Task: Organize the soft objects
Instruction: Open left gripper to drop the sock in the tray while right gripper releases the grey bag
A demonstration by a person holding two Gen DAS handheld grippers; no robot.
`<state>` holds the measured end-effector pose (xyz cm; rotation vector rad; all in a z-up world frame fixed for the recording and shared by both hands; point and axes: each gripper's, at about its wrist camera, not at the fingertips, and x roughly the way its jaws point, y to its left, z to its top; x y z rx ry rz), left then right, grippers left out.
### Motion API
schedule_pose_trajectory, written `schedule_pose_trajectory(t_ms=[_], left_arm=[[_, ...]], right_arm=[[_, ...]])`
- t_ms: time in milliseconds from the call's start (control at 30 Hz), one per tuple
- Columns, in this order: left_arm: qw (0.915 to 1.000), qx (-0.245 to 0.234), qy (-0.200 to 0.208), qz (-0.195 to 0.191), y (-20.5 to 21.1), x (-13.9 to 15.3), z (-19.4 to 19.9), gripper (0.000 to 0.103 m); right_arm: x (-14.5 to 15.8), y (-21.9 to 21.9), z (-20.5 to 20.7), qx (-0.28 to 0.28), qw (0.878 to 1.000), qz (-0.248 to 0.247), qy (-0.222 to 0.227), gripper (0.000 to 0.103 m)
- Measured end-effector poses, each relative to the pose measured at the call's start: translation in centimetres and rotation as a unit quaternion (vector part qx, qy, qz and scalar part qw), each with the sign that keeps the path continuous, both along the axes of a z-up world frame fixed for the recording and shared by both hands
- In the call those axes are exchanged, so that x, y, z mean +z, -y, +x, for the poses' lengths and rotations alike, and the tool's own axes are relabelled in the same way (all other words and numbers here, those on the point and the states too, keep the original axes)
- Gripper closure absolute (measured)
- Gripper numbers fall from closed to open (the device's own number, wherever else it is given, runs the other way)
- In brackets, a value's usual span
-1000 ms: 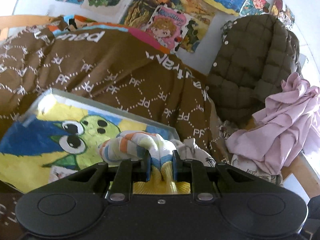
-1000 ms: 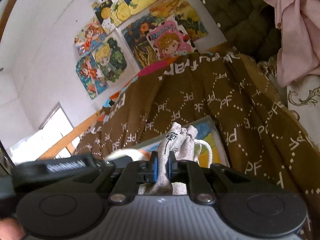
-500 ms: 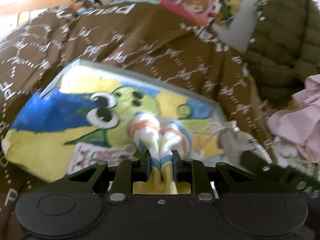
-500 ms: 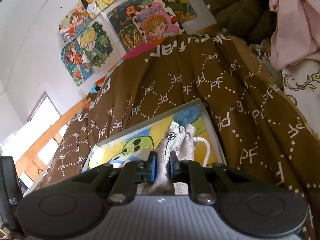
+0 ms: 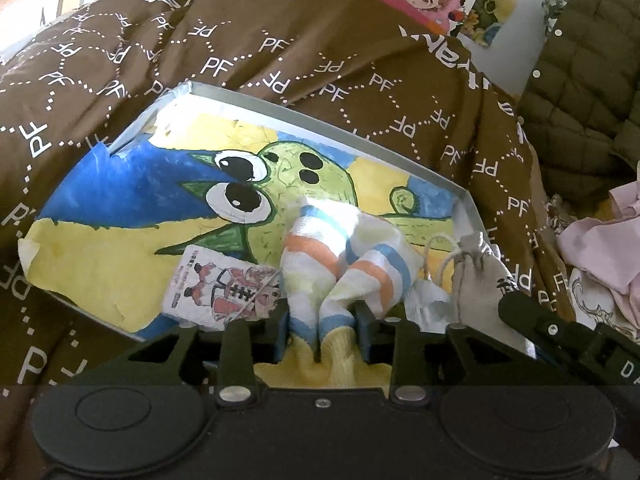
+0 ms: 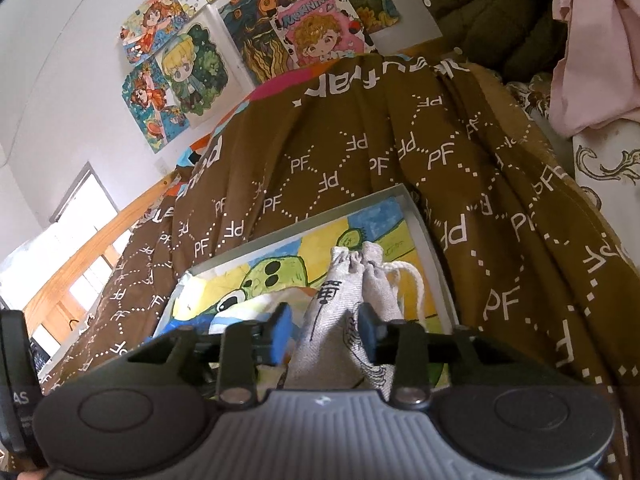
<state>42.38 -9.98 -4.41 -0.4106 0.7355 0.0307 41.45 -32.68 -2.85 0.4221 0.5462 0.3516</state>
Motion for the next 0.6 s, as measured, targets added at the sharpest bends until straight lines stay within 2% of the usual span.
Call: schedule_pose_trajectory(t_ms=[100, 233, 433, 600], left_arm=[[1.0000, 0.003, 0.005, -0.001, -0.3, 0.3, -0.6, 0.052], [0.9997, 0.008, 0.024, 0.007, -0.7, 1.1, -1.6, 0.033], [0.9988, 0.008, 0.039, 0.027, -1.0, 2.8, -3.1, 0.022], [0.9978, 0.004, 0.049, 0.043, -1.3, 4.1, -4.8, 0.020]], right_arm=[[0.2, 0.1, -0.2, -0.001, 1.000, 0.003, 0.005, 0.048], [0.2, 0.3, -0.4, 0.008, 1.000, 0.014, 0.007, 0.036], [0.9, 0.7, -0.8, 0.028, 0.998, 0.055, 0.001, 0.020], [3.0, 1.5, -2.0, 0.031, 0.997, 0.073, 0.012, 0.011]])
